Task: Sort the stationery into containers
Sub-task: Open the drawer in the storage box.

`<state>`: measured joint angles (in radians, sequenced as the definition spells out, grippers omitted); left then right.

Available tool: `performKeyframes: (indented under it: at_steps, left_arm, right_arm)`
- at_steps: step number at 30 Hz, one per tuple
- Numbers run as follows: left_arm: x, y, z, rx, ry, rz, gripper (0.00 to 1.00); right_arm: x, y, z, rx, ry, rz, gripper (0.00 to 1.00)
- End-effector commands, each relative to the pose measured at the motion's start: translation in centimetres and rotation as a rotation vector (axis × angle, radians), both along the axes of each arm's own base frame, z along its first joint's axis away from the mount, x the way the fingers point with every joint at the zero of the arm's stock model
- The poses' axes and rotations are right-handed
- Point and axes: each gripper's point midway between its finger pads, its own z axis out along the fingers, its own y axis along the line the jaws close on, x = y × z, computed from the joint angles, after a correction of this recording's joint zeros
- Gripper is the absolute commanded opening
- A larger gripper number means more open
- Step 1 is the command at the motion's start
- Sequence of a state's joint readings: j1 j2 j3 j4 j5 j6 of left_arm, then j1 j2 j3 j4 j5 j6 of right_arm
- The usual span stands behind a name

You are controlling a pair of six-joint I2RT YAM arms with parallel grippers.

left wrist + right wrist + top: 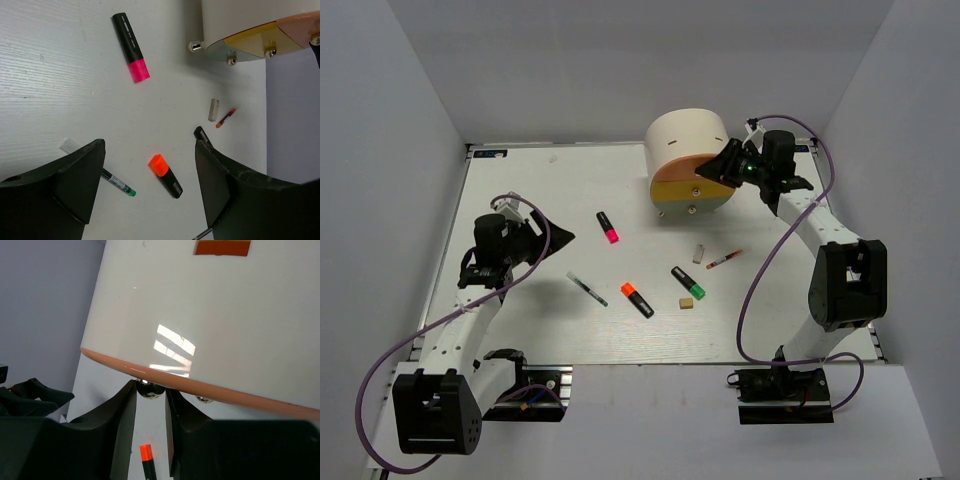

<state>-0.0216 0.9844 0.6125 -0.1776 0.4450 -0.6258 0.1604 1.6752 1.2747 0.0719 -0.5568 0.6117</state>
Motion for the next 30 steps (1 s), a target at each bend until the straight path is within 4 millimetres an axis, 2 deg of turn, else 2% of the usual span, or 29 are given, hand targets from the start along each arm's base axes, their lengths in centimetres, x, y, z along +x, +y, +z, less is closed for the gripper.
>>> performKeyframes:
  at_steps: [1, 6, 10, 11, 12, 14, 15, 16, 19, 21, 22, 28, 30]
  left_arm:
    - [0.1, -0.2, 0.1, -0.007, -0.016, -0.003, 0.82]
    - [0.2, -0.5, -0.6, -0.04, 0.006, -0.007, 0.81]
    - [0.7, -1.0, -1.1, -0.051, 0.012, -0.02, 0.8]
    - [0.8, -1.2, -1.1, -0.056, 0.01, -0.03, 0.8]
    - [0.9, -1.2, -1.7, -0.056, 0.032, -0.029, 0.8]
    - [1.6, -1.2, -1.4, -0.063, 0.032, -0.026, 0.8]
    - [1.7, -1.6, -1.7, -0.063, 0.037, -0.038, 0.8]
    - [2.0, -1.6, -2.2, -0.062, 0.057, -0.037, 0.8]
    - [2.9, -2.4, -2.2, -0.07, 0.06, -0.054, 0.8]
    - [3.6, -2.8, -2.9, -0.072, 0.079, -0.051, 0.8]
    - [4.1, -3.0, -2.5, -0.075, 0.078, -0.046, 0.8]
    - [6.7, -4.7, -3.3, -0.078, 0.121, -0.028, 0.8]
    - [7.7, -5.1, -3.0, -0.065, 0.125, -0.022, 0.8]
  right_arm:
    - [0.2, 0.3, 0.6, 0.011, -0.027, -0.009, 0.24]
    - [-1.3, 0.2, 0.0, 0.007, -0.009, 0.011, 0.19]
    - [-2.5, 0.1, -0.7, 0.009, 0.016, 0.014, 0.18]
    - [-2.9, 0.1, -0.1, 0.014, 0.005, 0.022, 0.18]
    - [-3.4, 0.0, -0.5, 0.011, 0.016, 0.023, 0.18]
    - [-4.0, 0.1, -0.3, 0.014, 0.018, 0.031, 0.18]
    - [-4.5, 0.0, -0.9, 0.01, 0.028, 0.033, 0.18]
    - [-4.9, -0.1, -0.3, 0.013, 0.021, 0.033, 0.18]
    - [-5.8, -0.2, -0.4, 0.014, 0.031, 0.039, 0.18]
    - [-6.2, -0.4, -0.5, 0.015, 0.036, 0.034, 0.18]
    - [-6.6, -0.3, -1.0, 0.014, 0.05, 0.039, 0.18]
    - [-6.9, -0.4, -1.4, 0.015, 0.058, 0.03, 0.21]
    - [-6.9, -0.4, -1.3, 0.016, 0.057, 0.031, 0.27]
